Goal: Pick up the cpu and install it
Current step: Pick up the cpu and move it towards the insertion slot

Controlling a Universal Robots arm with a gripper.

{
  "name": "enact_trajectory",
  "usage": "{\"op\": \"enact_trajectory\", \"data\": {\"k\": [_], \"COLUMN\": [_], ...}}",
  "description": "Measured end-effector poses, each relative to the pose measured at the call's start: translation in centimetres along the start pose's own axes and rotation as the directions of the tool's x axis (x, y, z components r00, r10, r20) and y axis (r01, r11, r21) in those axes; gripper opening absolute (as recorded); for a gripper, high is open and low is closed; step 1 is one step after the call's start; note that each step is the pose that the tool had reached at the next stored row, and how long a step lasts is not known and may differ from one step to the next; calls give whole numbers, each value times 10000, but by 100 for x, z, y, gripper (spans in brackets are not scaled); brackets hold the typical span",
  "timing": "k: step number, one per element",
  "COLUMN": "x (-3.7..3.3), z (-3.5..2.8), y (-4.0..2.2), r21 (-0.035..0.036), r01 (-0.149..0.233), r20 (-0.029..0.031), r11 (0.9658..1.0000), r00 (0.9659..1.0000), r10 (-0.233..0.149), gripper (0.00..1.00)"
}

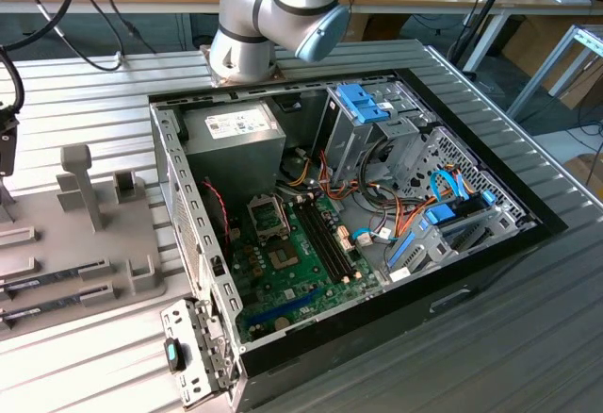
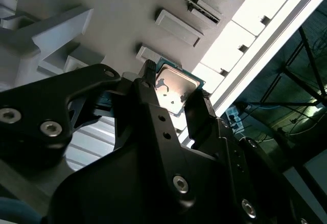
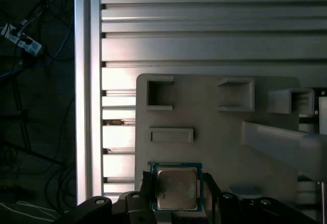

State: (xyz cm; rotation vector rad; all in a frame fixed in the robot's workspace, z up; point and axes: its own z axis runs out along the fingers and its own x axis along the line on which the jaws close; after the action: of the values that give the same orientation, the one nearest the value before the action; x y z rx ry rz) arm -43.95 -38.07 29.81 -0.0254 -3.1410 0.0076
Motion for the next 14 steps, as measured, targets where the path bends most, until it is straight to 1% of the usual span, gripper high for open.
{"op": "enact_trajectory", "data": {"k": [6, 14], "x": [-1, -2], "z": [-45, -120], "y": [0, -1], "r21": [0, 0], "r01": [0, -1], "r20": [-2, -3], "r11": [10000, 10000], "r00": [10000, 10000], "r10": [0, 1], "gripper": [47, 47]}}
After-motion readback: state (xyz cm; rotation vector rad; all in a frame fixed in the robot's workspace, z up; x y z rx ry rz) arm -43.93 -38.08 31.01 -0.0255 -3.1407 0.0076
